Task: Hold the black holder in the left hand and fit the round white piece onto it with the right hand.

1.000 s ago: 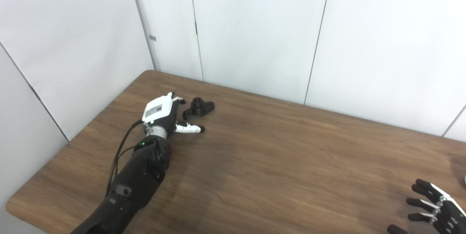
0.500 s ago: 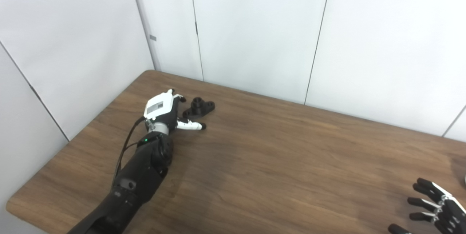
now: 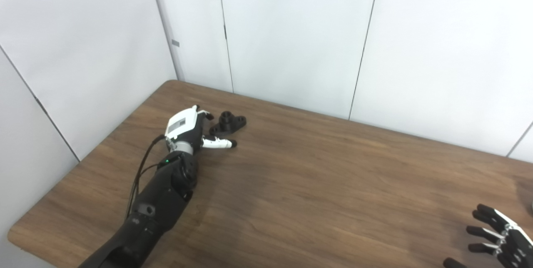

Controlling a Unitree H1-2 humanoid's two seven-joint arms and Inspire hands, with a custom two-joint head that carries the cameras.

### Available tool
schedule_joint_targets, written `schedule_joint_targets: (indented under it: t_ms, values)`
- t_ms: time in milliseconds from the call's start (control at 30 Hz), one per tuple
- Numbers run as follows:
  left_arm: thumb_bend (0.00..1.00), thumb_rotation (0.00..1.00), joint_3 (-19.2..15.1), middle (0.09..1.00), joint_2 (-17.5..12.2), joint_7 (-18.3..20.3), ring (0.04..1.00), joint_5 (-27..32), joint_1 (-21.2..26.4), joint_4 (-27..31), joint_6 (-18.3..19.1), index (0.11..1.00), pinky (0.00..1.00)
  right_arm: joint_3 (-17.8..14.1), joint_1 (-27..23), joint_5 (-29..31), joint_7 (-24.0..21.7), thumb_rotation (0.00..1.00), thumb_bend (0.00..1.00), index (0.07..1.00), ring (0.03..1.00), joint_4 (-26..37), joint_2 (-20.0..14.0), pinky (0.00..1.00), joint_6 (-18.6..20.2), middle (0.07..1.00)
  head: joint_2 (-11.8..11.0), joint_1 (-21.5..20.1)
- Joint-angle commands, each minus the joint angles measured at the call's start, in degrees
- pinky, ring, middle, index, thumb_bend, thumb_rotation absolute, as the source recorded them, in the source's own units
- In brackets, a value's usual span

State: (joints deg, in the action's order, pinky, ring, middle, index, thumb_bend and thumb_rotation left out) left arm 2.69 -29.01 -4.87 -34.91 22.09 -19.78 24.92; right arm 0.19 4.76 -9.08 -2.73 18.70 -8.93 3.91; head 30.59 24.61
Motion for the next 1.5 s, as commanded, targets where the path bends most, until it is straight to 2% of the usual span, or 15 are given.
schedule_joint_targets:
  t_ms: [0,133,300,500,633,800,833,867,900,967,1067,1333,1467]
  values:
    - [0.88,0.33,0.0,1.0,-0.6,-1.7,1.0,0.0,2.7,0.1,-1.1,0.771,0.95,0.0,-0.5,0.0,0.0,0.08,0.59,0.814,0.716,3.1,0.2,0.58,-0.4,0.806,0.1,0.0]
    - [0.85,0.32,-0.6,1.0,-0.1,-1.3,1.0,1.1,2.7,-0.1,-1.1,0.752,0.94,0.0,-0.1,-0.4,0.1,0.06,0.57,0.814,0.714,4.3,0.2,0.58,0.4,0.805,0.5,-0.2]
    - [0.81,0.32,-1.2,1.0,0.6,-0.7,1.0,3.2,2.5,-0.1,-0.6,0.753,0.98,0.0,0.5,-0.4,-0.1,0.05,0.54,0.82,0.716,5.4,0.1,0.58,1.3,0.812,0.9,-0.2]
    - [0.81,0.32,-0.8,1.0,0.9,-1.7,1.0,3.9,2.2,-1.2,-1.7,0.731,0.96,0.3,1.1,-1.3,-0.1,0.04,0.51,0.825,0.718,6.1,0.0,0.57,1.2,0.815,1.3,-0.3]
    - [0.8,0.31,-0.1,1.0,1.2,-1.9,1.0,3.6,2.2,-1.4,-1.1,0.732,0.96,0.3,1.2,-1.8,-0.1,0.04,0.49,0.821,0.718,6.3,0.1,0.58,1.1,0.812,1.6,-0.4]
    - [0.79,0.28,0.4,1.0,1.3,-2.3,1.0,3.5,2.4,-2.6,-1.0,0.731,0.97,0.4,1.3,-2.3,-0.3,0.01,0.49,0.824,0.725,8.0,0.4,0.59,3.0,0.817,1.8,-0.5]
    - [0.77,0.22,0.7,0.989,1.2,-2.7,1.0,3.3,2.4,-3.2,-1.5,0.686,0.98,0.4,1.3,-2.4,-0.3,0.0,0.49,0.824,0.724,8.3,0.5,0.59,3.2,0.816,1.8,-0.5]
    - [0.62,0.13,1.2,0.961,0.9,-3.3,1.0,2.7,2.4,-3.9,-2.2,0.571,0.99,0.5,1.2,-2.6,-0.3,0.0,0.48,0.825,0.724,8.4,0.5,0.59,3.4,0.816,1.8,-0.5]
    - [0.57,0.09,1.9,0.937,0.6,-3.9,0.999,2.0,2.4,-4.5,-2.8,0.529,1.0,0.5,1.2,-2.8,-0.3,0.0,0.48,0.824,0.721,8.6,0.5,0.58,3.6,0.814,1.8,-0.5]
    - [0.53,0.06,4.1,0.899,-0.4,-5.0,0.984,-0.2,2.2,-5.6,-3.9,0.493,1.0,0.4,1.2,-2.7,-0.4,0.0,0.48,0.823,0.718,8.8,0.4,0.58,3.6,0.812,2.0,-0.4]
    - [0.52,0.05,5.6,0.879,-1.0,-6.6,0.979,-1.5,1.8,-6.1,-4.7,0.485,1.0,0.3,1.2,-2.7,-0.5,0.0,0.46,0.825,0.722,9.0,0.5,0.58,4.1,0.815,2.0,-0.2]
    - [0.52,0.05,5.3,0.855,-0.1,-11.8,0.956,-1.3,0.9,-7.6,-8.1,0.485,1.0,0.4,0.7,-2.8,-0.6,0.0,0.43,0.828,0.721,8.6,0.4,0.58,3.9,0.817,2.0,-0.1]
    - [0.52,0.05,5.3,0.849,0.3,-13.2,0.945,-1.0,0.5,-8.3,-9.5,0.485,1.0,0.5,0.5,-3.0,-0.7,0.0,0.42,0.832,0.721,8.6,0.4,0.59,3.8,0.82,2.0,-0.1]
